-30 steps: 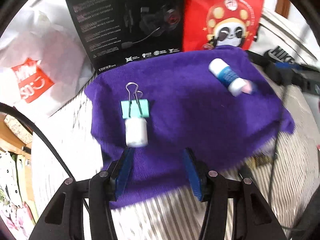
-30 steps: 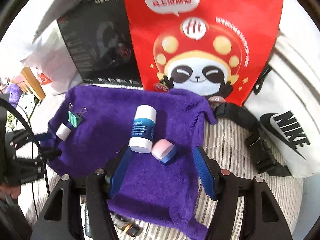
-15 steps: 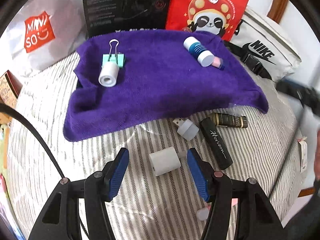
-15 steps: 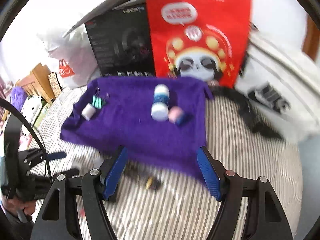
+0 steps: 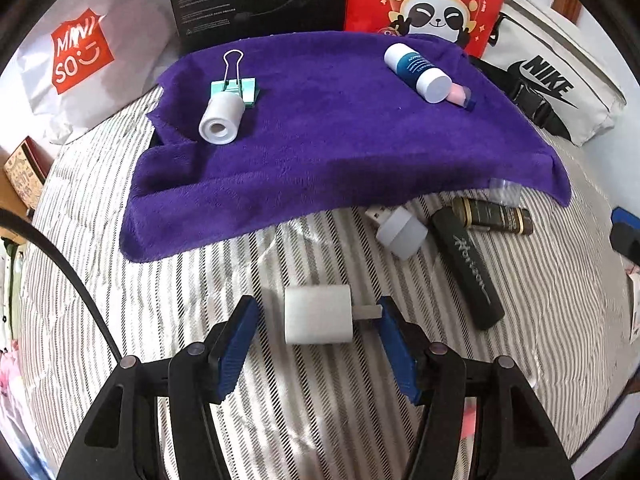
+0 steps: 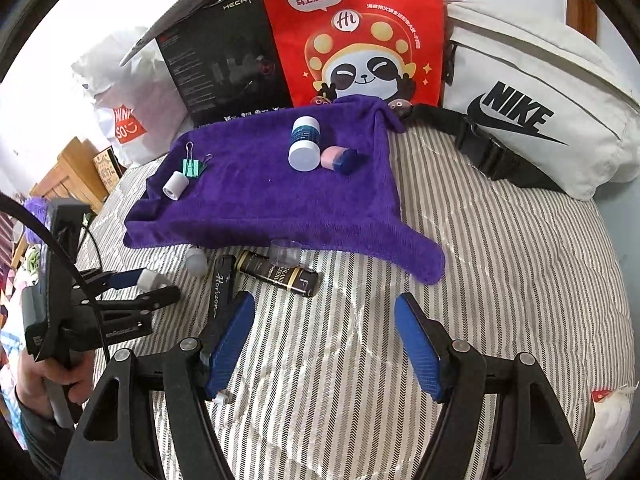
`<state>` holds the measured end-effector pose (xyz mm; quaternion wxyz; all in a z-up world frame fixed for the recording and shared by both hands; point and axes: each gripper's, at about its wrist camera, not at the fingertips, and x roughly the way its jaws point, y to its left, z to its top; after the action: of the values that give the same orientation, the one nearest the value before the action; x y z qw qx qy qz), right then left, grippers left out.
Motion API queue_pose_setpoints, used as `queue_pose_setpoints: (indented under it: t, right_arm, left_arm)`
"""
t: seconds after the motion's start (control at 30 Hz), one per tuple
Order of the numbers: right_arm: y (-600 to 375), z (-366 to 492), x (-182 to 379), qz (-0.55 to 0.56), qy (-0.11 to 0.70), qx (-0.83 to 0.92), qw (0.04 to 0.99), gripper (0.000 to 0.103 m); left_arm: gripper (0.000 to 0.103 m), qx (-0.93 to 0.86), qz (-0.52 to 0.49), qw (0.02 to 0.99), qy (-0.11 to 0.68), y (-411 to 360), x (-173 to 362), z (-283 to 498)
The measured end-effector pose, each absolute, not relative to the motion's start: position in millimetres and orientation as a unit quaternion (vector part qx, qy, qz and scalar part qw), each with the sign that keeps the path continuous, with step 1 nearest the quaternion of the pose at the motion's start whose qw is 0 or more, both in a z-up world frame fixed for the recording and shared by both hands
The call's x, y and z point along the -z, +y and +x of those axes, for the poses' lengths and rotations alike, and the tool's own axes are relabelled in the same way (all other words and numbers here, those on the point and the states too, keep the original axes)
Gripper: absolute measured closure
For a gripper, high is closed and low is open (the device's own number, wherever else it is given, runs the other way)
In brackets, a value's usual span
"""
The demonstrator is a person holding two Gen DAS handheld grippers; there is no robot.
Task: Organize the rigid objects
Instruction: 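Grasp the white charger plug with the left gripper while the right gripper grasps the clear plastic cup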
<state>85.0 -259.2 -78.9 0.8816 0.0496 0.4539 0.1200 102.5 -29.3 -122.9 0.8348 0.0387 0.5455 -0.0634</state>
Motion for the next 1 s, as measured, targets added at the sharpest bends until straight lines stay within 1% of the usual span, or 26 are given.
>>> queue_pose_setpoints:
  t: [0.2, 0.27, 0.33, 0.57, 0.7, 0.73, 0.87, 0.93, 1.0]
  right_arm:
    - [-259.8, 89.9, 86.3, 0.060, 0.462, -0.124, 0.876, 0.031]
    - [-258.8, 91.3, 90.5, 0.058, 0.467, -0.124, 0.873, 0.031]
    - [-257.5, 93.2, 94.7, 0.060, 0.472, -0.125, 0.871, 0.031]
    - [-238.3, 101.1, 107.5, 0.044, 0.463, -0.147, 0.873, 0.031]
    - [-229.8, 112.6, 116.3, 0.053, 0.466, -0.149, 0.871, 0.033]
    - [-229.0, 115.4, 117.3, 0.060, 0.464, -0.147, 0.871, 0.034]
    - [-222.9, 127.7, 118.5, 0.076, 0.457, -0.146, 0.874, 0.049]
    - [-219.6, 133.4, 120.7, 0.079, 0.459, -0.148, 0.872, 0.053]
    - [-216.5, 138.8, 124.8, 0.082, 0.463, -0.151, 0.870, 0.054]
  left_arm:
    - [0.044, 0.061, 0.044, 0.841, 0.536, -30.5, 122.5, 99.1]
    - [0.046, 0.062, 0.039, 0.842, 0.534, -30.7, 122.0, 100.5]
    - [0.060, 0.063, 0.044, 0.847, 0.527, -34.6, 122.6, 101.4]
    - [0.060, 0.058, 0.054, 0.846, 0.527, -26.3, 121.0, 107.5]
    - [0.060, 0.056, 0.045, 0.844, 0.531, -12.7, 121.6, 113.1]
    - [0.060, 0.056, 0.044, 0.844, 0.531, -10.0, 121.5, 113.8]
    - [0.060, 0.052, 0.042, 0.847, 0.528, -3.2, 122.2, 114.3]
    - [0.060, 0.057, 0.040, 0.847, 0.526, -2.1, 122.5, 114.3]
    - [0.060, 0.058, 0.042, 0.849, 0.524, -2.2, 122.9, 113.1]
